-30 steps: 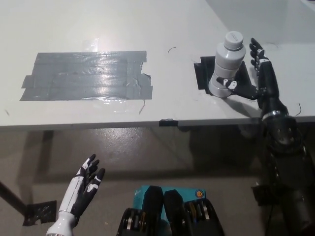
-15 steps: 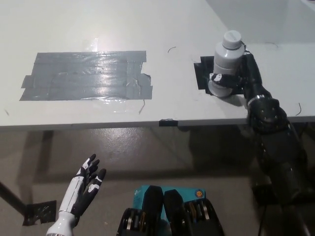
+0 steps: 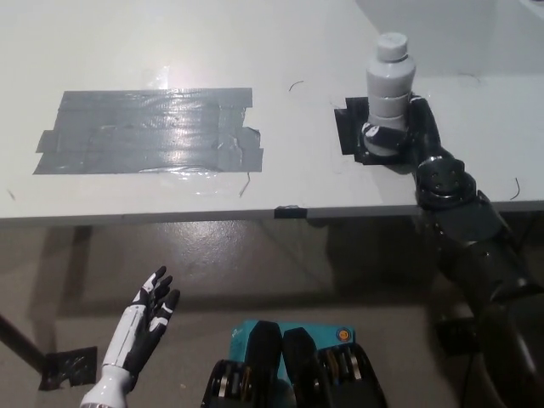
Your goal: A white bottle is kept in the middle of the desk infront of the robot and the robot picks it up with its right hand and passes it to a person
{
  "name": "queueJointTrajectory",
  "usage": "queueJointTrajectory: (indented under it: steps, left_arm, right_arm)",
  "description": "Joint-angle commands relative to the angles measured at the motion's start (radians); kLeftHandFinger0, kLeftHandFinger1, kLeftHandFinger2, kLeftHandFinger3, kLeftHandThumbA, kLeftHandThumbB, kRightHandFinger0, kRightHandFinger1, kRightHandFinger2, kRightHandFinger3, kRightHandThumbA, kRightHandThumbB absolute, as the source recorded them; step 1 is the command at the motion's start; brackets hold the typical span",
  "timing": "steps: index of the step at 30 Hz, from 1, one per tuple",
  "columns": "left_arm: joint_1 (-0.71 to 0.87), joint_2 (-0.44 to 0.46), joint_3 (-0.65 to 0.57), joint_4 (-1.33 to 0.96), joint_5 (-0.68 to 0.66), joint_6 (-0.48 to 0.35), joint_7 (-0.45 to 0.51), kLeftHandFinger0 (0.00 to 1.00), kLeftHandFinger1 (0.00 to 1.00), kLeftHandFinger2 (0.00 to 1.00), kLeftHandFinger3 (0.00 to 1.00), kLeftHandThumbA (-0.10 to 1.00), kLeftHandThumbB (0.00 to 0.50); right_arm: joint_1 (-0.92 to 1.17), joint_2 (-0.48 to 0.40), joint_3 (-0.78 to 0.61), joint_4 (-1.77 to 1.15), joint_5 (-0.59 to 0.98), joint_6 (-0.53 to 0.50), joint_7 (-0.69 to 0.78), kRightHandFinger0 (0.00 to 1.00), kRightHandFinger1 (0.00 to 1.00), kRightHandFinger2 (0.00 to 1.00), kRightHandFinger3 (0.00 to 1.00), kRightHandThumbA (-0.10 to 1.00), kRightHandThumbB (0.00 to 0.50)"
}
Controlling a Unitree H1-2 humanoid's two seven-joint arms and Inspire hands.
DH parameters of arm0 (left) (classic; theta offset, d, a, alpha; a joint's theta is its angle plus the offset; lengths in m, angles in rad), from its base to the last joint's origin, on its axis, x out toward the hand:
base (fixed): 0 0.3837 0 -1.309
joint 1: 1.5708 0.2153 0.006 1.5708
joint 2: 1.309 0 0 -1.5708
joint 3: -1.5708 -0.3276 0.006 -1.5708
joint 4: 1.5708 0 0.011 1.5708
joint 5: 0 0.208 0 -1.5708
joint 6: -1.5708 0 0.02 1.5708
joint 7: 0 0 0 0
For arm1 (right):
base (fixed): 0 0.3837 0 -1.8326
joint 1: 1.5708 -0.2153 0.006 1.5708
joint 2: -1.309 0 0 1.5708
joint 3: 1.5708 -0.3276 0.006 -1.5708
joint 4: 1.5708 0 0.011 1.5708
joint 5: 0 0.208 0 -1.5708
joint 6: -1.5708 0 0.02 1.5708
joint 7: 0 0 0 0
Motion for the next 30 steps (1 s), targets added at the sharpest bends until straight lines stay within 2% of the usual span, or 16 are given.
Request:
queueJointTrajectory:
  steps: [1,4,8,13,15,17,20,23,26,30]
  left_arm:
    - [-0.018,0.007,0.006,-0.022,-0.002,-0.024,0.002,1.00,1.00,1.00,1.00,0.83,0.000]
    - [-0.017,0.009,0.003,-0.023,0.006,-0.027,0.004,1.00,1.00,1.00,1.00,0.86,0.005]
    - [-0.019,0.013,0.002,-0.018,0.016,-0.037,0.008,1.00,1.00,1.00,1.00,0.90,0.017]
    - [-0.020,0.010,0.006,-0.022,0.004,-0.028,0.004,1.00,1.00,1.00,1.00,0.86,0.001]
    - [-0.024,0.010,0.007,-0.020,-0.001,-0.025,0.000,1.00,1.00,1.00,1.00,0.86,0.000]
    - [-0.026,0.012,0.007,-0.013,0.000,-0.032,0.000,1.00,1.00,1.00,1.00,0.86,0.000]
    - [-0.031,0.011,0.009,-0.013,-0.005,-0.028,-0.001,1.00,1.00,1.00,1.00,0.84,0.000]
    - [-0.031,0.011,0.008,-0.015,-0.005,-0.022,-0.001,1.00,1.00,1.00,1.00,0.84,0.002]
    - [-0.033,0.014,0.004,-0.021,0.016,-0.025,0.008,1.00,1.00,1.00,1.00,0.88,0.009]
    - [-0.037,0.017,0.004,-0.016,0.020,-0.037,0.010,1.00,1.00,1.00,1.00,0.90,0.030]
  right_arm:
    - [-0.037,0.007,0.012,0.024,0.002,-0.042,-0.065,0.03,0.44,0.80,0.75,-0.10,0.182]
    - [-0.024,0.003,0.017,0.023,0.004,-0.064,-0.066,0.07,0.50,0.83,0.78,-0.10,0.165]
    - [-0.022,0.002,0.012,0.011,0.017,-0.068,-0.066,0.04,0.50,0.84,0.84,-0.10,0.159]
    - [-0.031,0.008,0.031,-0.035,0.008,-0.090,-0.057,0.01,0.50,0.84,0.89,-0.10,0.158]
    - [-0.034,0.018,0.040,-0.087,0.005,-0.084,-0.047,0.03,0.52,0.85,0.87,-0.10,0.173]
    - [-0.030,0.034,0.068,-0.164,-0.024,-0.070,-0.058,0.06,0.53,0.87,0.87,-0.10,0.165]
    - [-0.026,0.058,0.087,-0.273,-0.023,-0.021,-0.033,0.10,0.58,0.95,0.94,-0.10,0.162]
    - [-0.045,0.084,0.118,-0.308,-0.024,-0.031,-0.008,0.14,0.62,0.98,0.93,-0.10,0.165]
    - [-0.070,0.096,0.134,-0.278,-0.023,-0.039,-0.002,0.10,0.59,0.95,0.88,-0.10,0.173]
    - [-0.128,0.118,0.148,-0.187,-0.027,-0.004,-0.007,0.09,0.58,0.97,0.89,-0.10,0.152]
